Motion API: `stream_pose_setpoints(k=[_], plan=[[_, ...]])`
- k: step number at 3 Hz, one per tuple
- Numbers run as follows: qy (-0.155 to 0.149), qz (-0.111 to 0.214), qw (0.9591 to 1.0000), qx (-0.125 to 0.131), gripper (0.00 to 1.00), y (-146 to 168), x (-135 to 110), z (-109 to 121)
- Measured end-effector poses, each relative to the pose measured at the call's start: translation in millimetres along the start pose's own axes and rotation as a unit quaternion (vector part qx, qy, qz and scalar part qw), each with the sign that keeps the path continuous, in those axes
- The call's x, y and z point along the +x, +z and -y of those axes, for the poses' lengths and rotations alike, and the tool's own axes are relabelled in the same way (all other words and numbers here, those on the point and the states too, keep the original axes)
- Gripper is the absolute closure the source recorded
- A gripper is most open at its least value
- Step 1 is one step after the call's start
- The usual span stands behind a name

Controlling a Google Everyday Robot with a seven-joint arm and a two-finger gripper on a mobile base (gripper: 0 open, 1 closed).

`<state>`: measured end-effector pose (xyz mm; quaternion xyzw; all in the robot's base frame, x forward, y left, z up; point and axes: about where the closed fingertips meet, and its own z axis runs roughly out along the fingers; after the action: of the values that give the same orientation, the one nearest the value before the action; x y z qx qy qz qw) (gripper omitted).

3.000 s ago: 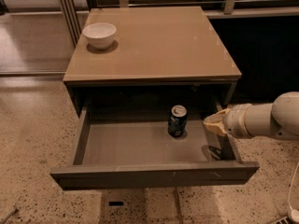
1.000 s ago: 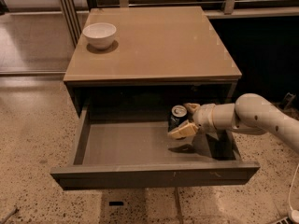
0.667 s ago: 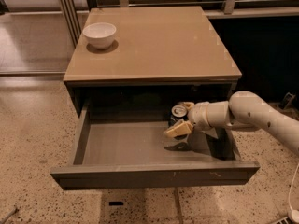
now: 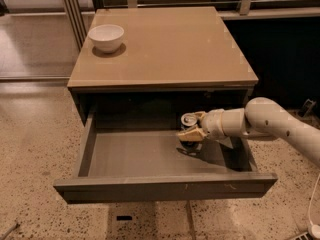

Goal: Pick pepsi can from top drawer and place on counter

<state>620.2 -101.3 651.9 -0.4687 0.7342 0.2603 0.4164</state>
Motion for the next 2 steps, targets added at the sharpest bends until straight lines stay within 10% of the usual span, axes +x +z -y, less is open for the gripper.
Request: stream_pose_setpoints(k=[2], plan=[[-0.044,0.012,0.998,-0.044,1.0,-17,-45,-19]])
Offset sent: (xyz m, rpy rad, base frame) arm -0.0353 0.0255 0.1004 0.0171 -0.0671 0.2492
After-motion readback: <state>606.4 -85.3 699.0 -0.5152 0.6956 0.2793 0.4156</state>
